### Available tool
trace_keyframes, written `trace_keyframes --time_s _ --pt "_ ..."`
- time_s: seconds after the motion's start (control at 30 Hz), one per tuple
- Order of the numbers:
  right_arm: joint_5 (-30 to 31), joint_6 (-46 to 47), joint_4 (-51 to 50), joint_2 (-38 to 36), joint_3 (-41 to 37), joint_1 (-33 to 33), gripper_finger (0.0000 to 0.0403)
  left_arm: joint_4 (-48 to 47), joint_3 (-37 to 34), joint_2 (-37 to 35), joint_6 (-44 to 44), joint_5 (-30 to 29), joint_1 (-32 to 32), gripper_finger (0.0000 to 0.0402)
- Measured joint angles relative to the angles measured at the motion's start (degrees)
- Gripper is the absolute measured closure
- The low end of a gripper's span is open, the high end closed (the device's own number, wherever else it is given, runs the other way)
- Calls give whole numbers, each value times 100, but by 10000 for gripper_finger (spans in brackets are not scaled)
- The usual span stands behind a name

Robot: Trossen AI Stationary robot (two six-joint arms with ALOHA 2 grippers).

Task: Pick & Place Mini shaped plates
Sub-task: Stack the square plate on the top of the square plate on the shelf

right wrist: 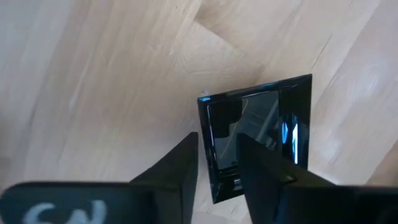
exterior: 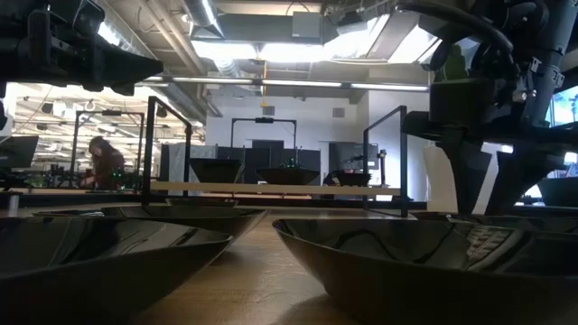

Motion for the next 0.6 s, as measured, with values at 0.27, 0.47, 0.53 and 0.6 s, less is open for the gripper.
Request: trace_keyframes --time_s 0.27,0.47,0.53,0.6 --pt "12 111 -2 2 0 0 355 0 0 -1 -2 0 -2 397" --pt "190 35 0 2 0 -9 397 0 0 0 -4 0 -2 394" --pt "243 34 0 1 0 -9 394 0 0 0 -2 -2 0 394" --pt "271 -17 -2 2 0 -10 393 0 0 -2 0 0 -1 396"
